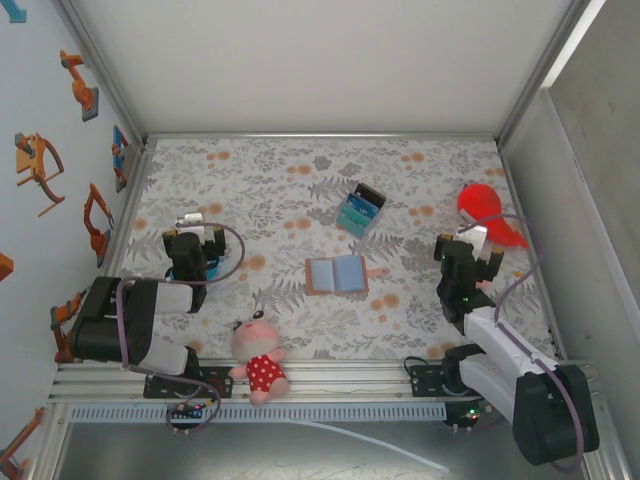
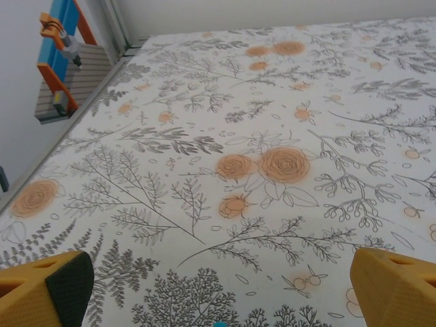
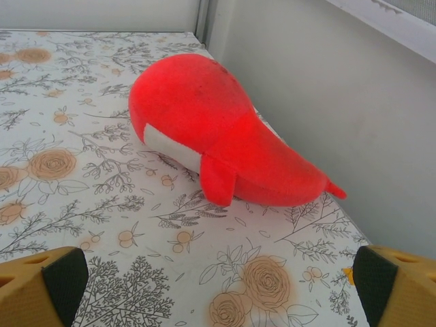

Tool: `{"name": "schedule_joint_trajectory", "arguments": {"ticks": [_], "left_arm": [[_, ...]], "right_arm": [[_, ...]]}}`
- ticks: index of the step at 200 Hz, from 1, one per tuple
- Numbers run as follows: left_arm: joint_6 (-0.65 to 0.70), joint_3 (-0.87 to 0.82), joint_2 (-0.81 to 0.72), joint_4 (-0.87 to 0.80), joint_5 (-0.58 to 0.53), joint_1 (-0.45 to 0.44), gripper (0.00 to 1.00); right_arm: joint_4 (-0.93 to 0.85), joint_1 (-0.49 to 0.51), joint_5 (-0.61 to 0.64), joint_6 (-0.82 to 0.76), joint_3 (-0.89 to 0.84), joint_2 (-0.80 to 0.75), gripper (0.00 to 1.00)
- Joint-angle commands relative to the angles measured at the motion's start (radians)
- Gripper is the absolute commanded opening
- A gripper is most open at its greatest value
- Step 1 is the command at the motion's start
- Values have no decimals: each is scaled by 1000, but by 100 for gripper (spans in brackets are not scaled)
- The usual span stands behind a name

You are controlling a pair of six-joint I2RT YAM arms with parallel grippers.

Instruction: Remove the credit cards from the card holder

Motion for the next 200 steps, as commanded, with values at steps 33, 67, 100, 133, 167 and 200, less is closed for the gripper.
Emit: {"name": "schedule_joint_trajectory", "arguments": {"ticks": [33, 67, 100, 133, 167, 200], "left_arm": [[-38, 92, 66, -36, 151, 83, 97], [-78, 123, 70, -97, 188, 129, 97], [-77, 119, 74, -77, 189, 129, 97], [-78, 121, 70, -85, 189, 129, 97], [-76, 122, 69, -90, 188, 128, 97], [-76, 122, 70, -91, 188, 127, 97]], "right_arm": [[139, -86, -86, 44, -12, 25, 100], [227, -134, -141, 44, -19, 85, 100], [356, -195, -189, 42, -10, 191, 100], [455, -246, -289, 37, 18, 316, 100], [545, -257, -335, 50, 24, 420, 100], [592, -259, -394, 28, 35, 495, 100]]}}
